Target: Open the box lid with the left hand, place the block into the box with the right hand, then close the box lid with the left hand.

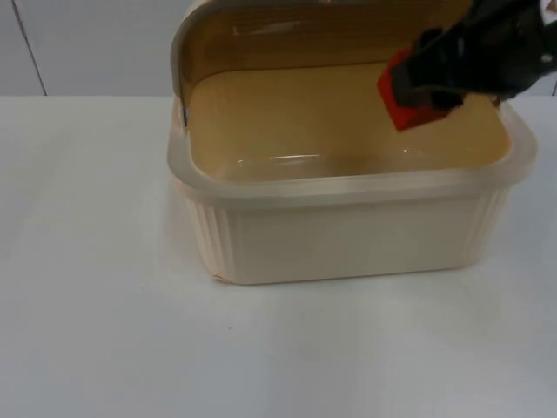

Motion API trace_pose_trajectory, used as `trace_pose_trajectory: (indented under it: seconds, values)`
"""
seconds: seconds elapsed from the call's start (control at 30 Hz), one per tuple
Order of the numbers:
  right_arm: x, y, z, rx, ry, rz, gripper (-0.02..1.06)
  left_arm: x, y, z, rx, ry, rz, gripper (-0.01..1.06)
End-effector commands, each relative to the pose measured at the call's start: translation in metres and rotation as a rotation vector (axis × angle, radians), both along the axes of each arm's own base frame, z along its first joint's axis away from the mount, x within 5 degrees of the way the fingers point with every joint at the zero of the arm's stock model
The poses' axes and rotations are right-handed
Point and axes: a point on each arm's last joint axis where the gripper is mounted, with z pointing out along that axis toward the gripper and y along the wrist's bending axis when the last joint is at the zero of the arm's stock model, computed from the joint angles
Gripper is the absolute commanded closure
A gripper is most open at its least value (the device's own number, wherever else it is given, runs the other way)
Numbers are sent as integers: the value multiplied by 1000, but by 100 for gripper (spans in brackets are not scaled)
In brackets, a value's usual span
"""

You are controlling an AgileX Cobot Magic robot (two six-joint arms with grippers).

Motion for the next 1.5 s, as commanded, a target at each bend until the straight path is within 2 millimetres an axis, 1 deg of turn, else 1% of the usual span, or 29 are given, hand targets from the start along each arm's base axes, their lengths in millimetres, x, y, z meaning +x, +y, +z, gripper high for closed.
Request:
trace_pose_trajectory:
  seconds: [0.0, 0.07, 0.13, 0.17, 0.27, 0.3, 0.4, 0.67, 0.8, 0.83, 0.9, 0.93, 0.97, 1.03, 1.07, 1.13, 1.17, 1.2, 1.23, 1.37, 1.47]
  values:
    - [5, 2, 0, 8, -29, 20, 101, -1, -1, 2, 2, -13, -5, 0]
    - [10, 6, -7, 29, -45, 37, 101, -1, -1, 2, 2, -13, -5, 0]
    - [12, 5, -9, 33, -48, 34, 101, -1, -1, 2, 2, -13, -5, 0]
    - [14, 4, -13, 44, -39, 23, 101, -1, -1, 2, 2, -13, -5, 0]
    - [25, -10, -21, 77, 1, -60, 101, -1, -1, 2, 2, -11, -5, 0]
    - [25, -10, -21, 77, 1, -60, 101, -1, -1, 2, 2, -11, -5, 0]
    - [31, -22, -24, 75, 3, -95, 101, -1, -1, 2, 2, -10, -5, 0]
    - [32, -20, -21, 77, -33, -66, 101, -1, -1, 2, 5, -10, -5, 0]
    - [33, -19, -24, 62, -43, -47, 101, -1, -1, 2, 5, -10, -5, 0]
    - [34, -19, -26, 51, -42, -40, 100, -1, -1, 2, 5, -10, -5, 0]
    - [35, -19, -29, 45, -34, -39, 92, -1, -1, 2, 5, -10, -5, 0]
    - [35, -19, -31, 40, -27, -41, 85, -1, -1, 2, 5, -10, -5, 0]
    - [35, -19, -31, 40, -27, -41, 85, -1, -1, 2, 5, -10, -5, 0]
    - [35, -19, -31, 21, -36, -24, 66, -2, -1, 2, 5, -8, -5, 0]
    - [34, -19, -32, 11, -35, -20, 52, -2, -1, 2, 5, -8, -5, 0]
    - [34, -19, -32, -3, -35, -13, 21, -2, -1, 1, 6, -1, -4, 0]
    - [34, -19, -32, -3, -35, -13, 9, -2, -1, 1, 6, 0, -4, 0]
    - [34, -19, -32, -3, -35, -13, 9, -2, -1, 1, 6, 0, -4, 0]
    - [34, -19, -31, -2, -37, -13, -1, -2, -1, 1, 6, 1, -4, 0]
    - [33, -20, -26, 6, -46, -16, 0, -2, -1, 1, 11, 5, -4, 0]
    - [30, -22, -18, 7, -54, -23, 0, -2, -1, 1, 11, 7, -4, 0]
